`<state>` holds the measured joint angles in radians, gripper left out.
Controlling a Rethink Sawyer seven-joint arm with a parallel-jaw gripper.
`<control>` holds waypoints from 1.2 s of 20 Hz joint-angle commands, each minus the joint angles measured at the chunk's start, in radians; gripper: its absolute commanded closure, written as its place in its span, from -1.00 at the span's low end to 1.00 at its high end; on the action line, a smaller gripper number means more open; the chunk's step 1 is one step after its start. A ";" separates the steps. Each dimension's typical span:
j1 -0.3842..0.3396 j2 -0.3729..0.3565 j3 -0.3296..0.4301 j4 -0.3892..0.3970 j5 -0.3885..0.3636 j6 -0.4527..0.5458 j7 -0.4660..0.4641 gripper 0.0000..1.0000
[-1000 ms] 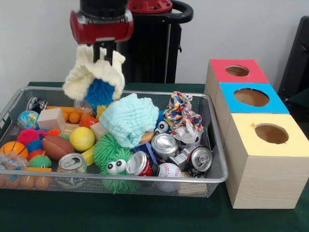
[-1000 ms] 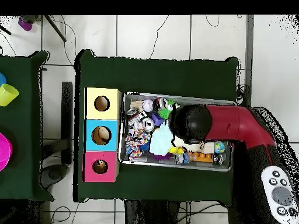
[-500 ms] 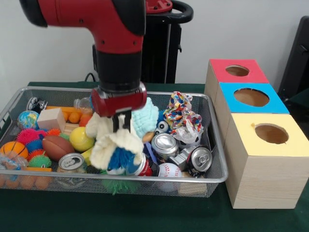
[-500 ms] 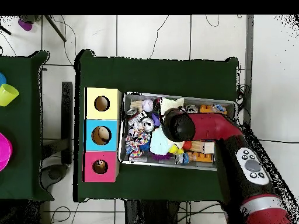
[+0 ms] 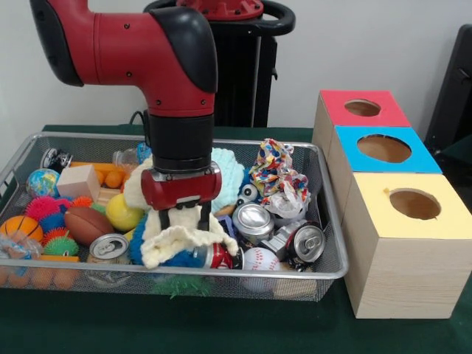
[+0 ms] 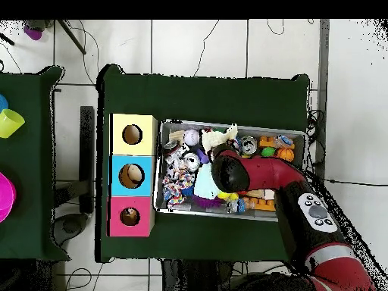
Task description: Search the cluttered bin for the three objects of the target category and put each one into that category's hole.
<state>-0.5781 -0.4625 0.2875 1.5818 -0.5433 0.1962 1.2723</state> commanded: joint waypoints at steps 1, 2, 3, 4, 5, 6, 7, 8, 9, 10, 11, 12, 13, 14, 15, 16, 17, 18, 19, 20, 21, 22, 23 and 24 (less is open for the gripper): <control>0.010 0.120 -0.045 0.030 -0.003 -0.058 0.180 -1.00; 0.012 0.123 -0.054 0.033 0.010 -0.062 0.195 -1.00; 0.000 0.128 -0.048 0.040 0.009 -0.092 0.199 -1.00; -0.007 0.131 -0.048 0.048 0.015 -0.120 0.212 -1.00; -0.031 0.143 -0.036 0.061 0.032 -0.144 0.232 -1.00; -0.052 0.152 -0.021 0.071 0.046 -0.155 0.241 -1.00; -0.068 0.165 -0.012 0.075 0.074 -0.126 0.247 -1.00; -0.057 0.166 -0.027 0.073 0.097 -0.102 0.255 -1.00; -0.033 0.158 -0.055 0.070 0.127 -0.077 0.275 -1.00; -0.036 0.155 -0.051 0.074 0.141 -0.071 0.273 -1.00; -0.018 0.142 -0.067 0.078 0.174 -0.042 0.286 -1.00; -0.018 0.131 -0.065 0.091 0.206 -0.019 0.297 -1.00; -0.010 0.109 -0.062 0.105 0.248 0.049 0.296 -1.00; -0.002 0.087 -0.059 0.119 0.290 0.116 0.296 -1.00; 0.028 0.062 -0.082 0.120 0.297 0.132 0.288 -1.00; 0.058 0.037 -0.105 0.121 0.303 0.147 0.280 -1.00; 0.069 0.027 -0.109 0.114 0.286 0.145 0.238 -1.00; 0.081 0.017 -0.112 0.108 0.268 0.142 0.196 -1.00; 0.082 0.008 -0.107 0.094 0.253 0.168 0.152 -1.00; 0.082 0.000 -0.101 0.080 0.238 0.194 0.109 -1.00; 0.082 -0.009 -0.096 0.065 0.223 0.221 0.065 -1.00; 0.076 -0.017 -0.090 0.059 0.240 0.282 0.051 -1.00; 0.061 -0.061 -0.071 0.070 0.246 0.327 0.023 -1.00; 0.046 -0.096 -0.051 0.082 0.248 0.347 0.004 -1.00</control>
<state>-0.5139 -0.4943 0.2114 1.5863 -0.3165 0.2513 1.2731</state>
